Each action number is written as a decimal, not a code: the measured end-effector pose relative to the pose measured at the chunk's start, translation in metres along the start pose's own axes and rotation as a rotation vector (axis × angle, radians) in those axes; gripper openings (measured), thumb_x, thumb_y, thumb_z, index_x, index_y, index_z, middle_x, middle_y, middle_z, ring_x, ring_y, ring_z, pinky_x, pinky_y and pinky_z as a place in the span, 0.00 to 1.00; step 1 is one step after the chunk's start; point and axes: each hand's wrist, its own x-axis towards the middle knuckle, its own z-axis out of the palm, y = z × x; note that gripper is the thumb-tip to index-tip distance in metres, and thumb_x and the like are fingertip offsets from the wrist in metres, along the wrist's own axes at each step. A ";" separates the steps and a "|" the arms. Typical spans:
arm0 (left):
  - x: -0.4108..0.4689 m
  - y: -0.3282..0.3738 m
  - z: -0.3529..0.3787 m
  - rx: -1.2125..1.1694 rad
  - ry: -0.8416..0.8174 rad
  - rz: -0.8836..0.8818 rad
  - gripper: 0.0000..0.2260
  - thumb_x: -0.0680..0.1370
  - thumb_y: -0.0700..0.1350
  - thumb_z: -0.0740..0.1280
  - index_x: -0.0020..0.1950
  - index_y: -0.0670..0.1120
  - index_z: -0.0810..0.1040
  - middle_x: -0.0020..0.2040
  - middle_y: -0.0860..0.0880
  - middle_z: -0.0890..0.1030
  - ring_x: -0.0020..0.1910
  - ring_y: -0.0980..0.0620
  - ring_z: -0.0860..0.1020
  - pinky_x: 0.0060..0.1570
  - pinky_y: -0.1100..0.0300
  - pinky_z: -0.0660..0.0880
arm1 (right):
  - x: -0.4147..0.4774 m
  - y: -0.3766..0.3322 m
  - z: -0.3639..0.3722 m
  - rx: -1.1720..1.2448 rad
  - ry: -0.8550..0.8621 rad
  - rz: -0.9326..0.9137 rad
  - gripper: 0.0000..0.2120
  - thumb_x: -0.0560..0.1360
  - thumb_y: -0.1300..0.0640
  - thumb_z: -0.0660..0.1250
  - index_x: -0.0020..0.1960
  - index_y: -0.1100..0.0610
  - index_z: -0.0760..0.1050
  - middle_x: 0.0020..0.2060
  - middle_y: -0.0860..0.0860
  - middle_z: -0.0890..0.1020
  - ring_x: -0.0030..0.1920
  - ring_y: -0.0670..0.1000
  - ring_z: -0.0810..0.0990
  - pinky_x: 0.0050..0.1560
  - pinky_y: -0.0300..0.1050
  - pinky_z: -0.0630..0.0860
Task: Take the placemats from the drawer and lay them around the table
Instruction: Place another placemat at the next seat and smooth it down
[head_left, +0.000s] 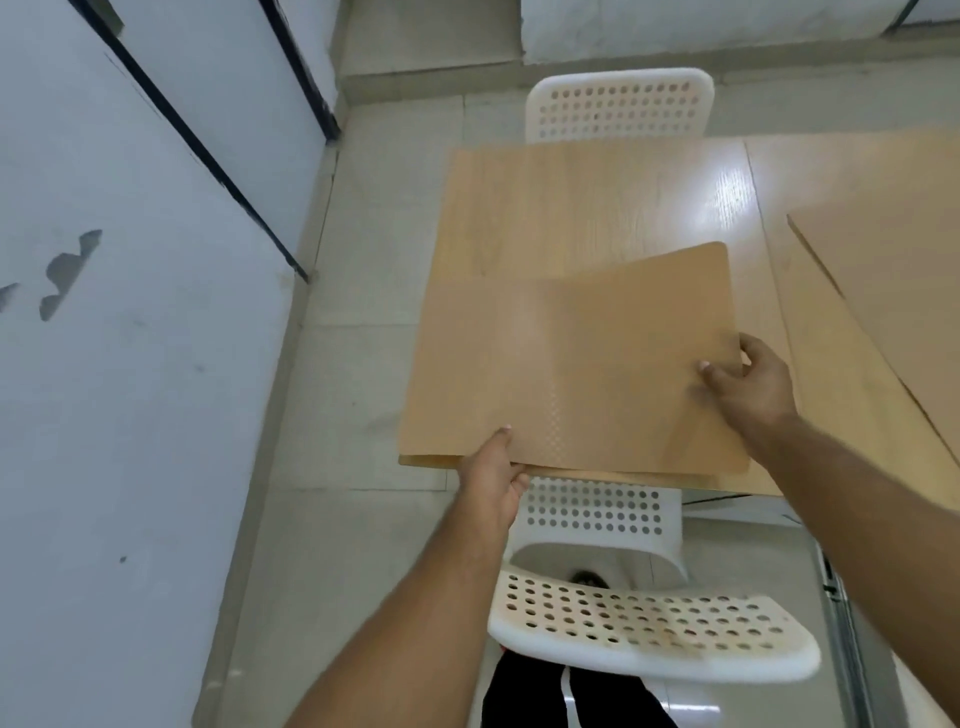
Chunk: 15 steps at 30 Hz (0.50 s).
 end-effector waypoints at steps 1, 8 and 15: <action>-0.001 0.000 0.000 0.071 0.007 -0.022 0.14 0.79 0.49 0.70 0.63 0.45 0.76 0.53 0.49 0.81 0.48 0.48 0.83 0.41 0.56 0.78 | 0.003 0.001 0.002 -0.081 0.016 0.001 0.25 0.77 0.55 0.70 0.73 0.50 0.69 0.60 0.55 0.81 0.57 0.59 0.81 0.59 0.59 0.78; -0.015 0.005 -0.013 0.478 -0.124 -0.217 0.28 0.81 0.65 0.58 0.54 0.40 0.80 0.46 0.45 0.87 0.39 0.48 0.86 0.30 0.60 0.71 | -0.001 0.015 0.007 -0.505 0.032 0.071 0.38 0.76 0.52 0.69 0.79 0.51 0.52 0.67 0.62 0.75 0.63 0.67 0.75 0.61 0.60 0.74; -0.025 -0.021 0.006 0.909 -0.130 0.552 0.14 0.81 0.51 0.64 0.44 0.43 0.82 0.38 0.47 0.85 0.34 0.52 0.81 0.40 0.48 0.82 | -0.032 0.034 0.026 -0.718 0.088 -0.215 0.33 0.77 0.51 0.66 0.78 0.54 0.57 0.75 0.60 0.63 0.72 0.63 0.65 0.68 0.62 0.66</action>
